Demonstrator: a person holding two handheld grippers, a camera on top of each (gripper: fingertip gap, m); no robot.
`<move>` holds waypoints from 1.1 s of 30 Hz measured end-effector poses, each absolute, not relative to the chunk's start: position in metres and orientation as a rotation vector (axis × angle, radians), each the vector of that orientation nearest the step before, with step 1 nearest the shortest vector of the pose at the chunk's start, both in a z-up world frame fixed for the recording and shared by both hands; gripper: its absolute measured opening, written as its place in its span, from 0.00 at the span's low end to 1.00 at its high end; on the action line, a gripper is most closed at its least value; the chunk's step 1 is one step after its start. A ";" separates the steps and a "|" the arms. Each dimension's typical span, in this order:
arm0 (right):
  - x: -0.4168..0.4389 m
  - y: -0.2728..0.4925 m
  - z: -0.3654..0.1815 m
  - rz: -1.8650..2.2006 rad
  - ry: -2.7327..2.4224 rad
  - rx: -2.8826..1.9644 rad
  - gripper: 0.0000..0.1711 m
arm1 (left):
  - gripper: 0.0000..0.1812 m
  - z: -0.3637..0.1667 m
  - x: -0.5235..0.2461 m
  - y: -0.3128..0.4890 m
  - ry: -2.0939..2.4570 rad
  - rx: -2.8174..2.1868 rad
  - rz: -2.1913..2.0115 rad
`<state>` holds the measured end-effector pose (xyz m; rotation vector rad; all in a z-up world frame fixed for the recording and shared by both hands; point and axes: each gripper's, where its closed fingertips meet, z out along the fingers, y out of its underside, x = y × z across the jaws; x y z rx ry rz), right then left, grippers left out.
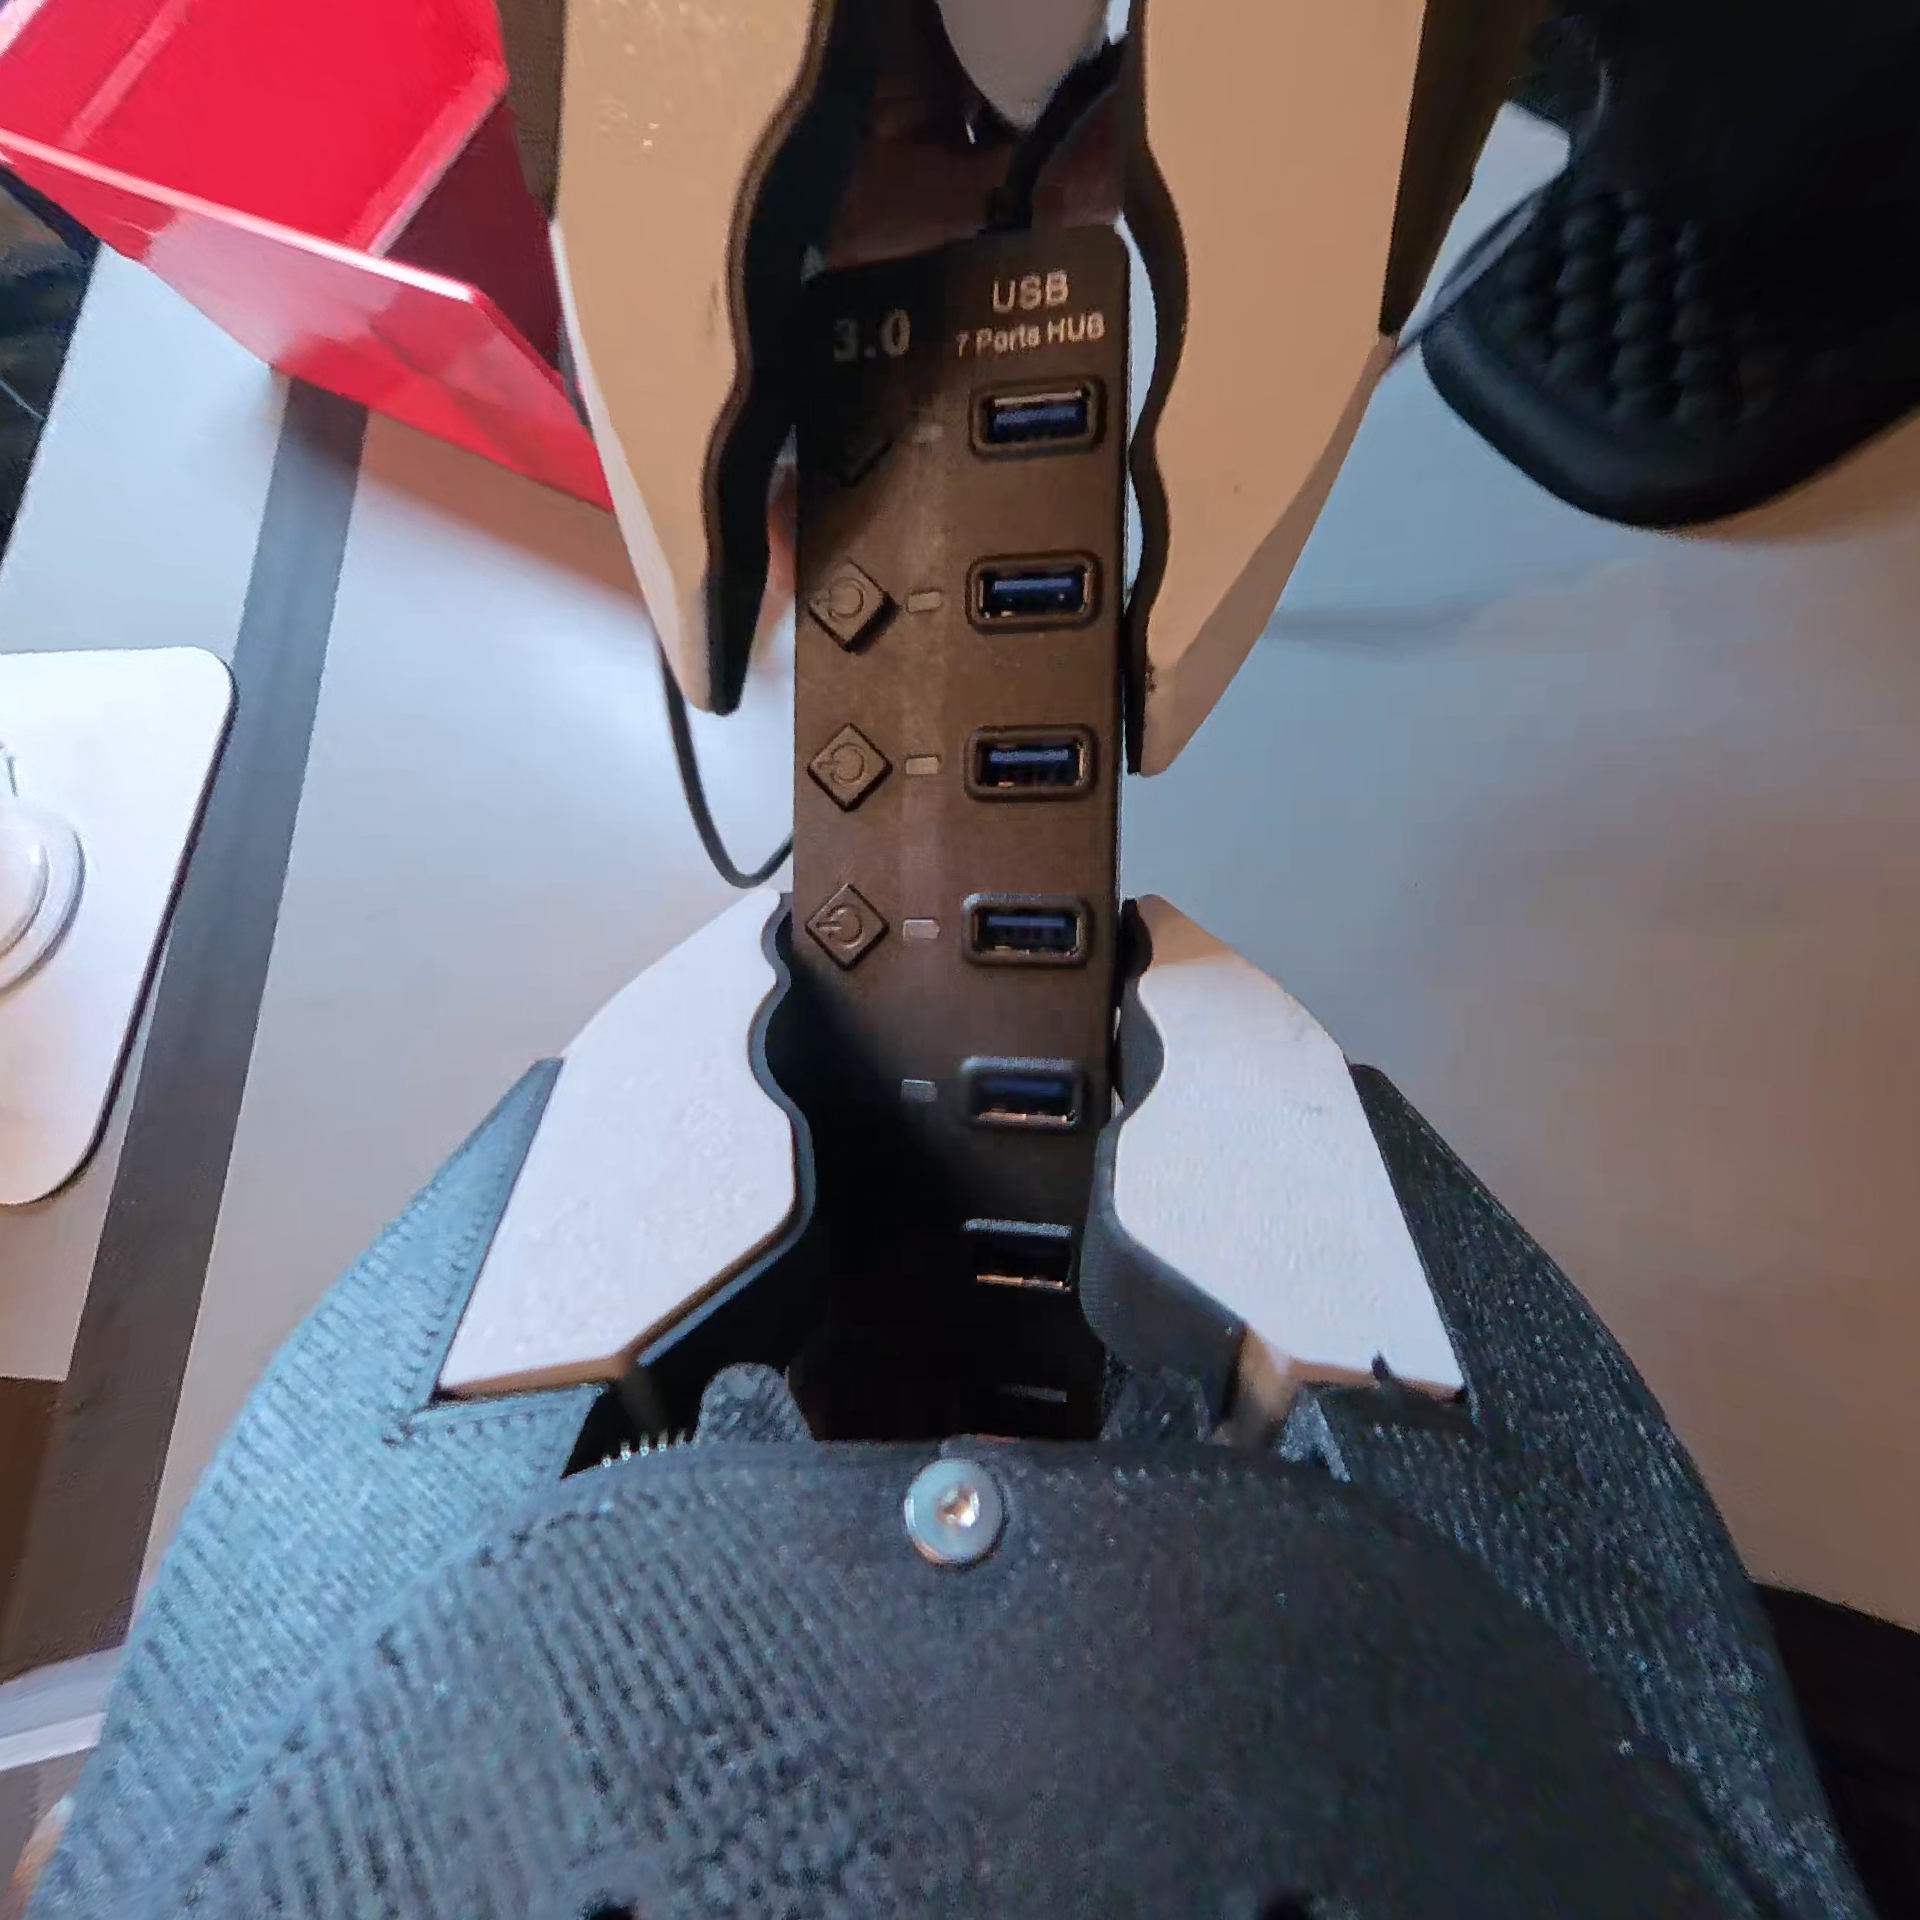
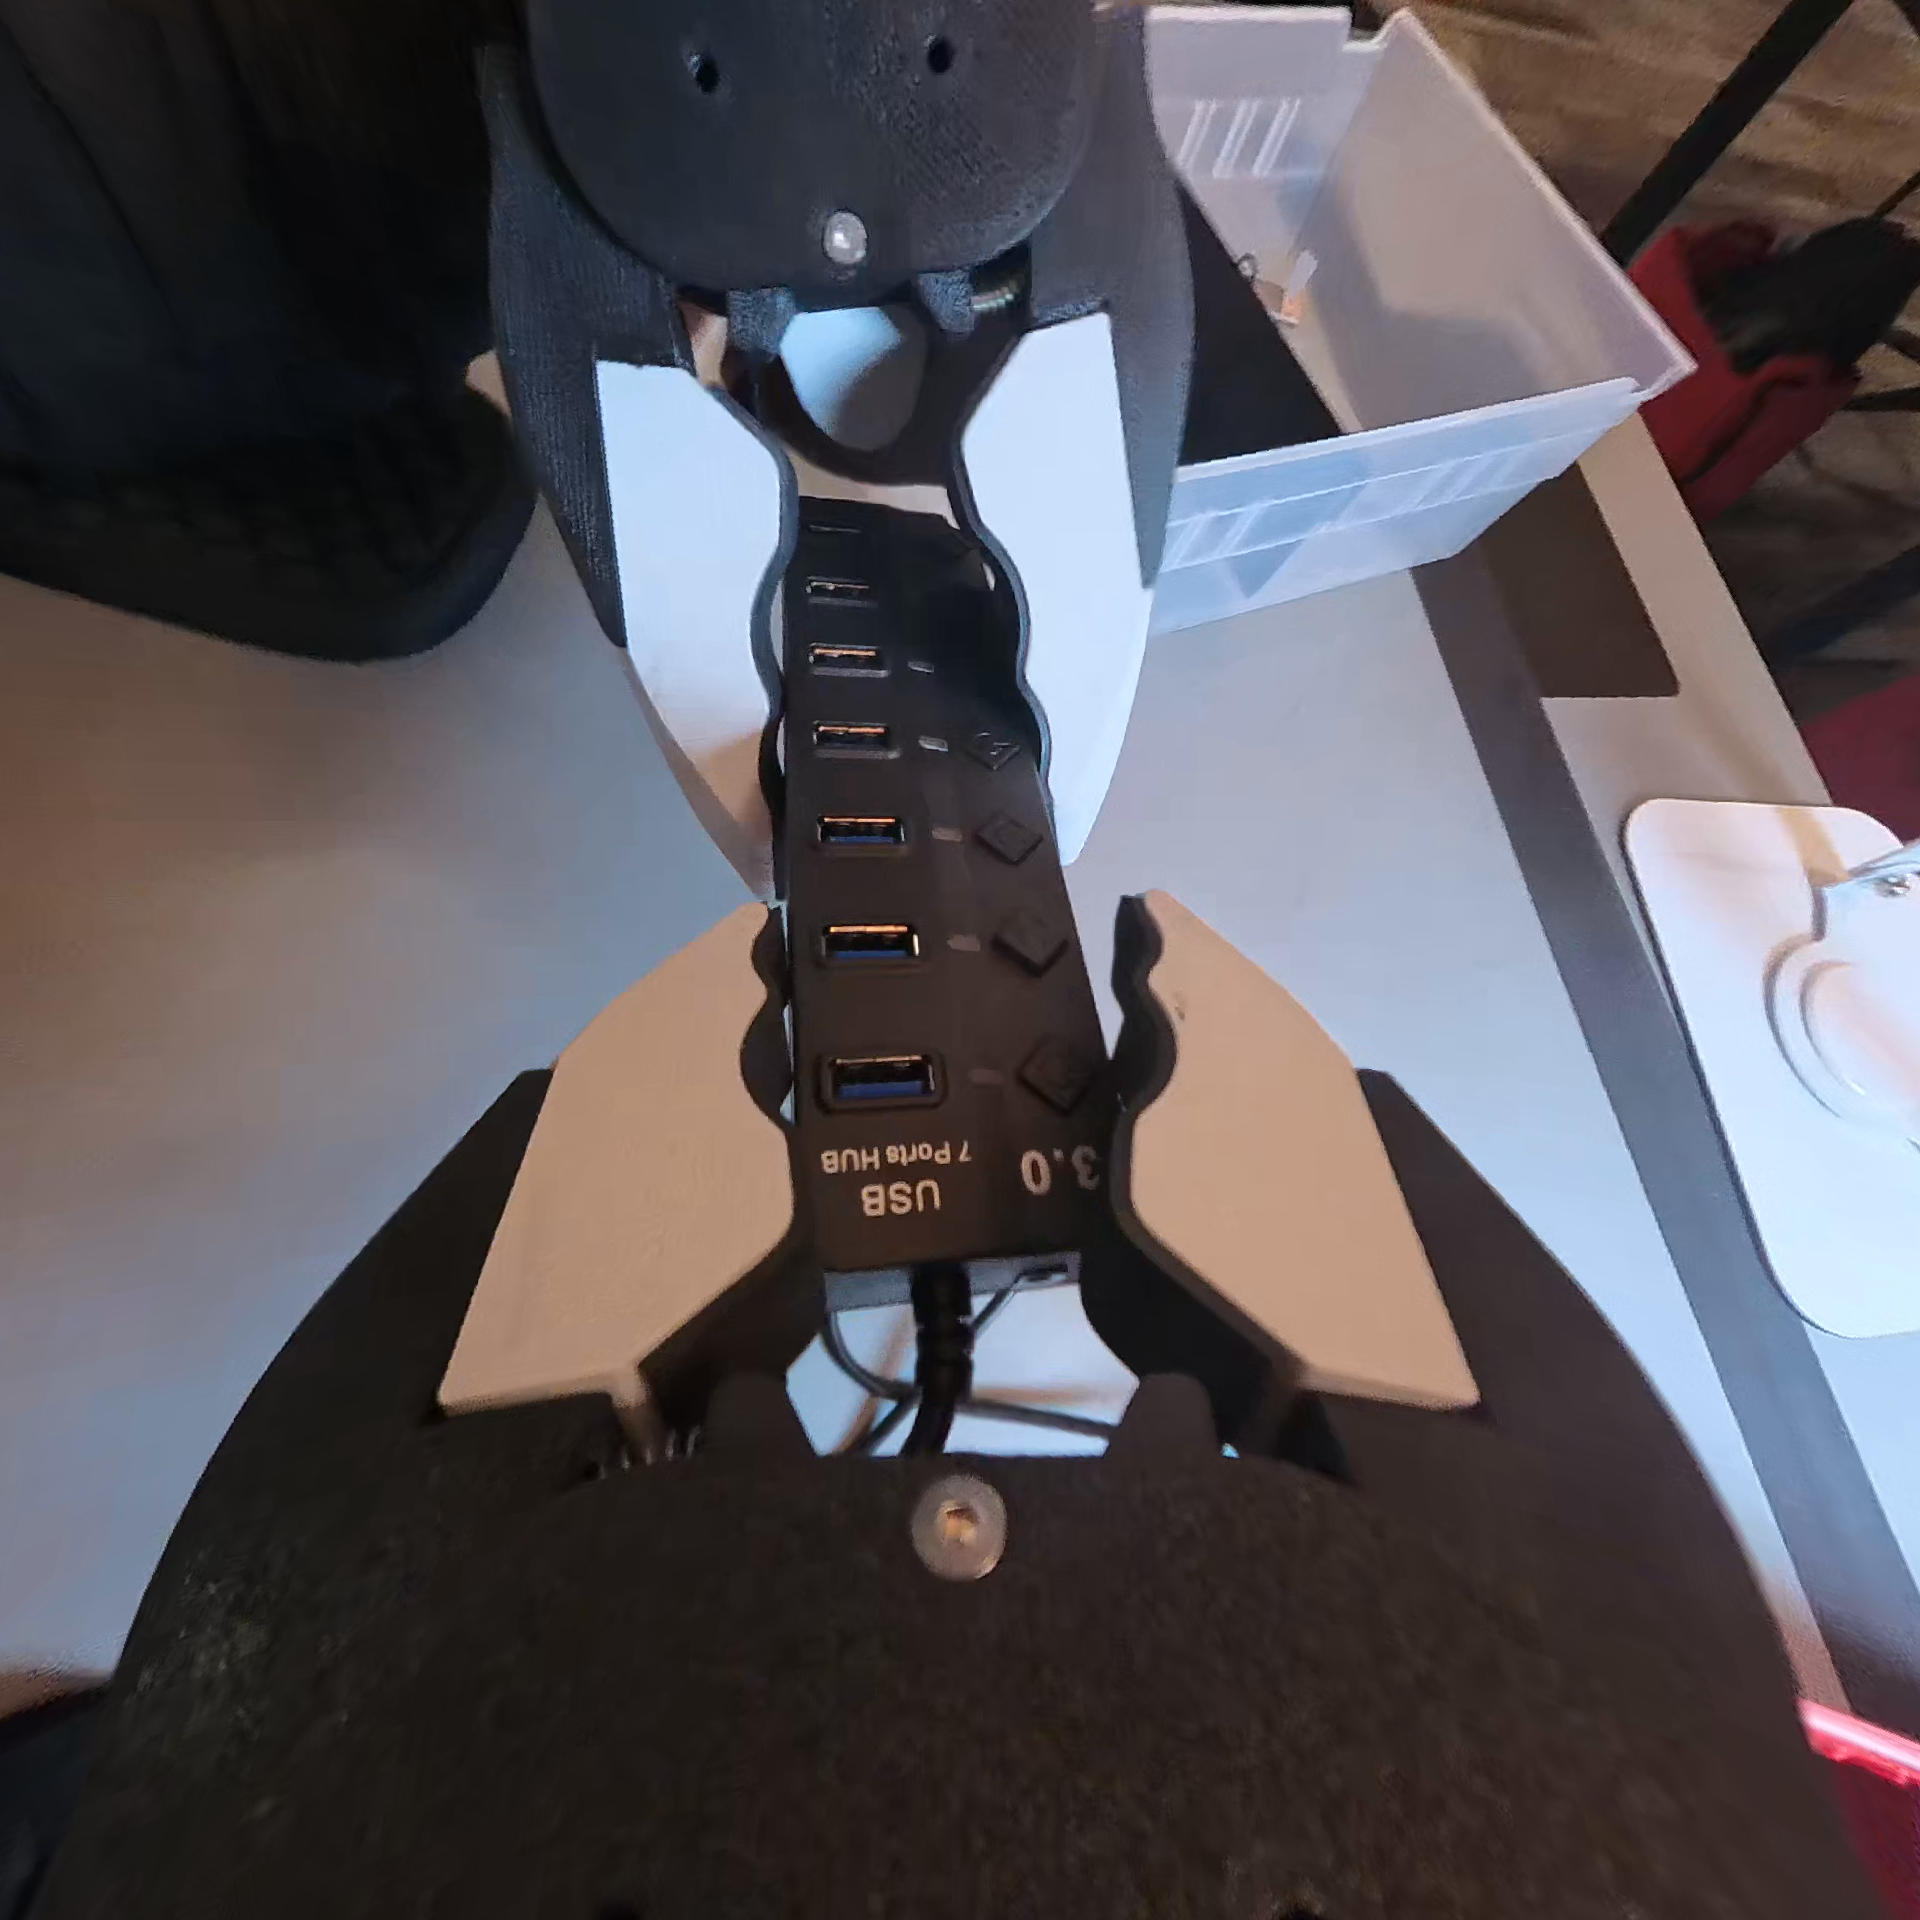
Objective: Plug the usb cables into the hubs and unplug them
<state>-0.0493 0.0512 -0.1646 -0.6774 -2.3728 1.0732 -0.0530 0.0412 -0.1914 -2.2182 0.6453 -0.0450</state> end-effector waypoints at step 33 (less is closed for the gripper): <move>-0.049 0.093 -0.132 1.130 -2.087 -0.759 0.40 | 0.31 -0.076 -0.176 -0.048 0.046 -1.869 0.155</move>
